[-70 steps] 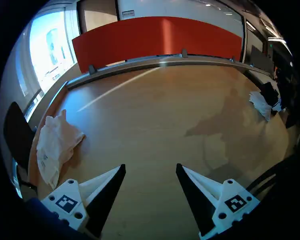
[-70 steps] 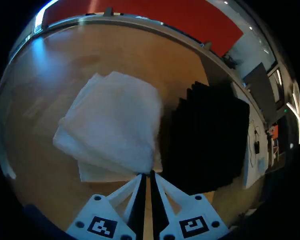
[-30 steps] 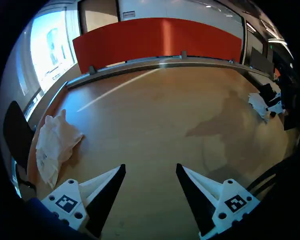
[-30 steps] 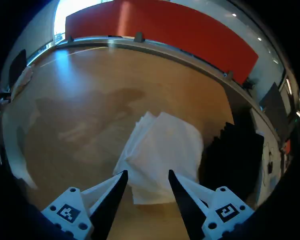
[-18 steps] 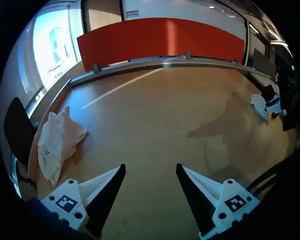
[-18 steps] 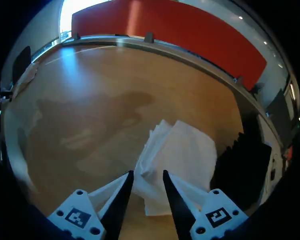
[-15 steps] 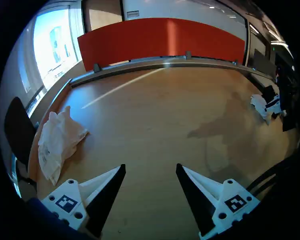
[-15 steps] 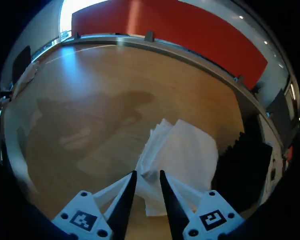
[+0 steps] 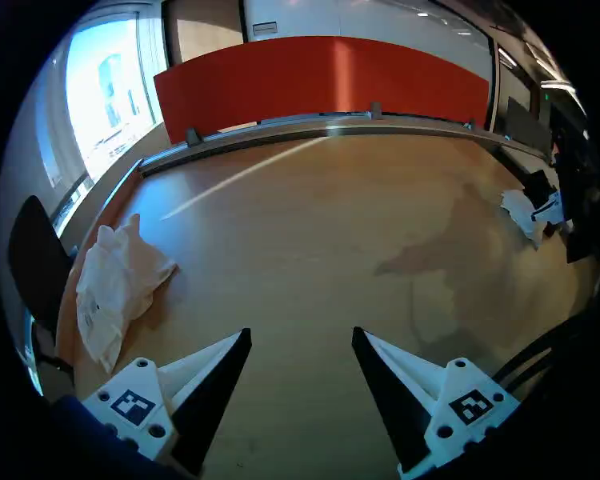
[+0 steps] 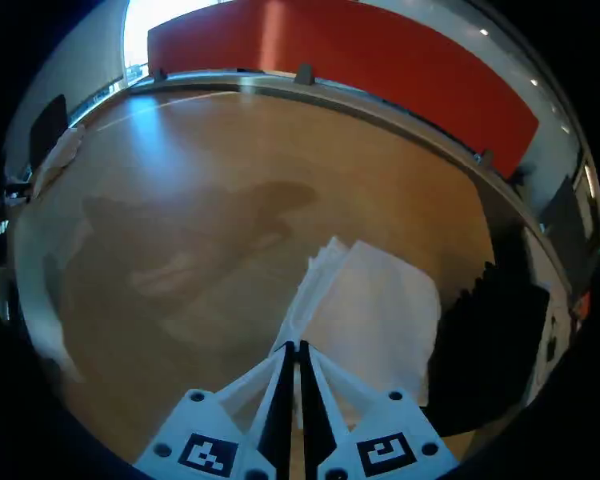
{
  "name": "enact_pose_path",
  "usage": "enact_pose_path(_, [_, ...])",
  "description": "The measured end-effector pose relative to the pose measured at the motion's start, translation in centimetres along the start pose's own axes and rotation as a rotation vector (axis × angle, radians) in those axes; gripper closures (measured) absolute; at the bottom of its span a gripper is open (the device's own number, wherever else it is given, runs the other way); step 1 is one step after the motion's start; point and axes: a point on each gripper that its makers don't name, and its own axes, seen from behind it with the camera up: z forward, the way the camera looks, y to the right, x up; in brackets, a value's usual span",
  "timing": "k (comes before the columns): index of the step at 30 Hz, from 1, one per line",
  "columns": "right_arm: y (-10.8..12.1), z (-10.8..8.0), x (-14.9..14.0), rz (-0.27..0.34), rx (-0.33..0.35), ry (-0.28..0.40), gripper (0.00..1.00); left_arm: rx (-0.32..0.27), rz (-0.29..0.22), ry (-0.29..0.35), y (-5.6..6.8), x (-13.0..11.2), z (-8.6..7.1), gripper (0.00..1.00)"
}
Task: Fold towel
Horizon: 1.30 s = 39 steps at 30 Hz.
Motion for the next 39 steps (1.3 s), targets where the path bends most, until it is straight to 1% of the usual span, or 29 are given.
enact_pose_path(5, [-0.4, -0.2, -0.6, 0.003, 0.026, -0.017, 0.95, -0.002, 0.002, 0.002, 0.1, 0.2, 0.1, 0.07])
enact_pose_path(8, [-0.5, -0.3, -1.2, -0.006, 0.033, -0.036, 0.95, -0.002, 0.005, 0.003, 0.1, 0.2, 0.1, 0.06])
enact_pose_path(12, [-0.6, -0.3, -1.7, -0.017, 0.035, -0.050, 0.95, -0.003, 0.004, 0.002, 0.1, 0.2, 0.1, 0.06])
enact_pose_path(33, [-0.6, -0.4, -2.6, -0.029, 0.033, -0.076, 0.94, -0.005, 0.008, 0.004, 0.0, 0.5, 0.2, 0.07])
enact_pose_path(34, [-0.5, -0.4, -2.6, -0.028, 0.030, -0.077, 0.93, -0.006, 0.008, 0.003, 0.0, 0.5, 0.2, 0.07])
enact_pose_path(36, [-0.5, -0.4, -2.6, -0.027, 0.028, -0.077, 0.87, -0.006, 0.007, 0.003, 0.0, 0.5, 0.2, 0.06])
enact_pose_path(39, [-0.7, -0.4, -2.7, -0.026, 0.030, -0.076, 0.63, -0.007, 0.006, 0.004, 0.0, 0.5, 0.2, 0.07])
